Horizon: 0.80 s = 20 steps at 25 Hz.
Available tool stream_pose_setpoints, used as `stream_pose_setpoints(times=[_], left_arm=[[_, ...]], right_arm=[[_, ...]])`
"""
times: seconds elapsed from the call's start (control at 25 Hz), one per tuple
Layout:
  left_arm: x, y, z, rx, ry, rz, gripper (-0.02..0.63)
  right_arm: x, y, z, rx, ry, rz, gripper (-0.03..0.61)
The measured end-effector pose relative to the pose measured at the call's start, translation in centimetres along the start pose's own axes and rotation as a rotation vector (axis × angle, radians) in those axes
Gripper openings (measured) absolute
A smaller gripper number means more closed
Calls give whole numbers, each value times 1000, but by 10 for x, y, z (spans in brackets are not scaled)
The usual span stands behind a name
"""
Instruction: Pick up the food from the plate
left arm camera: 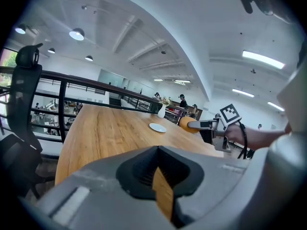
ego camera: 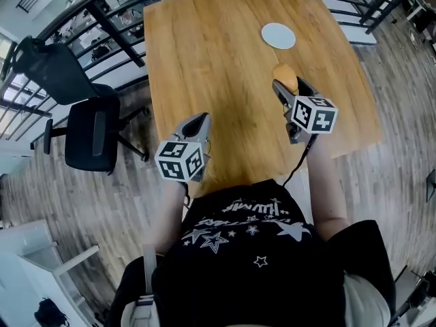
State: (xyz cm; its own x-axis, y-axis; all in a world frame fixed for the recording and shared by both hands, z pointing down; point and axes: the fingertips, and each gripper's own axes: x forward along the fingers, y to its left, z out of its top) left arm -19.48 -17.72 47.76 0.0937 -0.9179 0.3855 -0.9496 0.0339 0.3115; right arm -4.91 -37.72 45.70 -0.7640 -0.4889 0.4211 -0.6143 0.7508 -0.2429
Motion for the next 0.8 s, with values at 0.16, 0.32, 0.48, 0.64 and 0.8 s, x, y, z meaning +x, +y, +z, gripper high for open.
stream_pose_setpoints(times=[0.16, 0.32, 0.48, 0.64, 0.8], left_arm=[[-18, 7, -5, 12, 4, -45, 2], [-31, 12, -14, 42, 26, -114, 2], [-41, 16, -27, 58, 64, -176, 2], [-48, 8, -37, 83, 98, -237, 2], [-51, 4, -38, 82, 95, -247, 2]], right_arm=[[-20, 23, -12, 7, -20, -32, 319], [-41, 44, -28, 43, -44, -66, 319], [-61, 60, -46, 67, -71, -110, 319], [-92, 56, -58, 88, -78, -190, 319], [-111, 57, -68, 107, -75, -201, 319]])
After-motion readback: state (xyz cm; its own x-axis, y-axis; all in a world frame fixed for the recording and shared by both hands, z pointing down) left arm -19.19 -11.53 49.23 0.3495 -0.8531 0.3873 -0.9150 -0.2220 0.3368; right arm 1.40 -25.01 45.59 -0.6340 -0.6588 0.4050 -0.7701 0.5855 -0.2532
